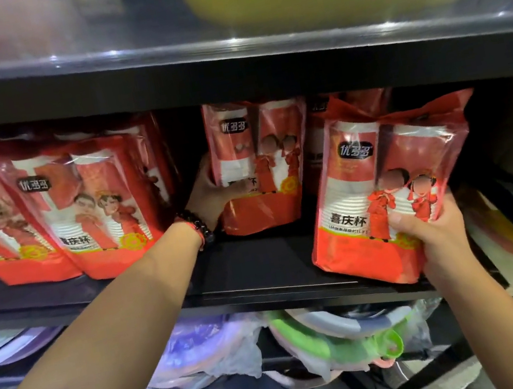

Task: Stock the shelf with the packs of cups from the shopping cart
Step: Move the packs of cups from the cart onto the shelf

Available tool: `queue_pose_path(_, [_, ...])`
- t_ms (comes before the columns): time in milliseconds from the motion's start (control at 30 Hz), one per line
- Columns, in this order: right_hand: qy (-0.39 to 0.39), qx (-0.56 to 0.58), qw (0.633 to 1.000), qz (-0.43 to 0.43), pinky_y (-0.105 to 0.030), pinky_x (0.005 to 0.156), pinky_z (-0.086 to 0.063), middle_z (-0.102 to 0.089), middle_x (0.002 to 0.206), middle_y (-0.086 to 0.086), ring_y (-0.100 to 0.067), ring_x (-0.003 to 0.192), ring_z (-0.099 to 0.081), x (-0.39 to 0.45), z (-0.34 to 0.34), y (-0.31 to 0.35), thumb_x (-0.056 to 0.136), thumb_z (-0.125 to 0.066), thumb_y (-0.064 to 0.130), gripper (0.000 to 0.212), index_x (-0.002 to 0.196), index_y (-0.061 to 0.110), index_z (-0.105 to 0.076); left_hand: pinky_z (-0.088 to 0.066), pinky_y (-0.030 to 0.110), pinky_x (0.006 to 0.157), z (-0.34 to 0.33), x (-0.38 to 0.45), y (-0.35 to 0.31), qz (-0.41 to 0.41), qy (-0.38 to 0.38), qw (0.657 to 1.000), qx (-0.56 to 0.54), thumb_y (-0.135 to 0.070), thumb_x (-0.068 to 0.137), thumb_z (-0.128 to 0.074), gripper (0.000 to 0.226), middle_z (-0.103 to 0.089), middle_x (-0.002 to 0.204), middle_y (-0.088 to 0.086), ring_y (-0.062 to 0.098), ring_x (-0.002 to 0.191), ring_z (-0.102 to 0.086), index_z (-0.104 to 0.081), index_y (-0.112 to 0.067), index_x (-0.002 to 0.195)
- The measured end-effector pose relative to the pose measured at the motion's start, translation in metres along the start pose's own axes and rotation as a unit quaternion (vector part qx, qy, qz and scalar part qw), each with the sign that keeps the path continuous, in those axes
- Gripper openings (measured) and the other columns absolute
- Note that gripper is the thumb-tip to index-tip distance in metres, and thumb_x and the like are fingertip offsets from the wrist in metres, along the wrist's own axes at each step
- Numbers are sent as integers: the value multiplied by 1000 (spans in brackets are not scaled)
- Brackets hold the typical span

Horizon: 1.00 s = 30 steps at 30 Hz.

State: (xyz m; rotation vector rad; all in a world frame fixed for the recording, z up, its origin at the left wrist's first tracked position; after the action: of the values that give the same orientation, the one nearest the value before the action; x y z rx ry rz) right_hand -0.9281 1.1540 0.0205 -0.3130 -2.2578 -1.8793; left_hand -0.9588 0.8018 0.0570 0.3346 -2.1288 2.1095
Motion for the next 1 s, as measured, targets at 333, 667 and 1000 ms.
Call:
queue_pose_path(333, [22,-1,1000,-21,-35,78,-61,-76,111,-6,-25,100,-74,23,0,-7,58,-89,21,68,120,32,-64,-46,53,106,5,4,5,6,-43,998,55,-30,54,-87,97,-63,132,13,27,123,-61,-47,-8,140])
queue_pose_path(667, [67,11,997,-34,-52,100,-53,-63,135,-19,-38,124,-61,81,-17,-14,66,-87,16,90,146,12,-45,-53,31,95,13,6,8,-1,-69,995,69,-21,60,-87,73,-70,118,-6,13,115,-65,-57,-23,126])
queue_pose_path(1000, [83,-30,995,-42,-35,92,-56,-69,126,-5,-28,120,-65,95,-24,-23,75,-80,12,80,145,5,-42,-48,46,105,12,13,19,-1,-80,992,100,8,75,-77,71,-62,132,13,27,124,-59,-47,-4,139])
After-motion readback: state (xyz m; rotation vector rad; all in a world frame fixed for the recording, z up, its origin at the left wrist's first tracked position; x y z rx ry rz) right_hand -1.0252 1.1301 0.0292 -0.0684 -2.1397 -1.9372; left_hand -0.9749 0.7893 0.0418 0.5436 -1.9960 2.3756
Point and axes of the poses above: each hand's wrist, its own x-axis towards the middle knuckle, its own z-axis out of the back of the hand, y = z × x, the point moved 7 cm from there along x, towards the middle knuckle
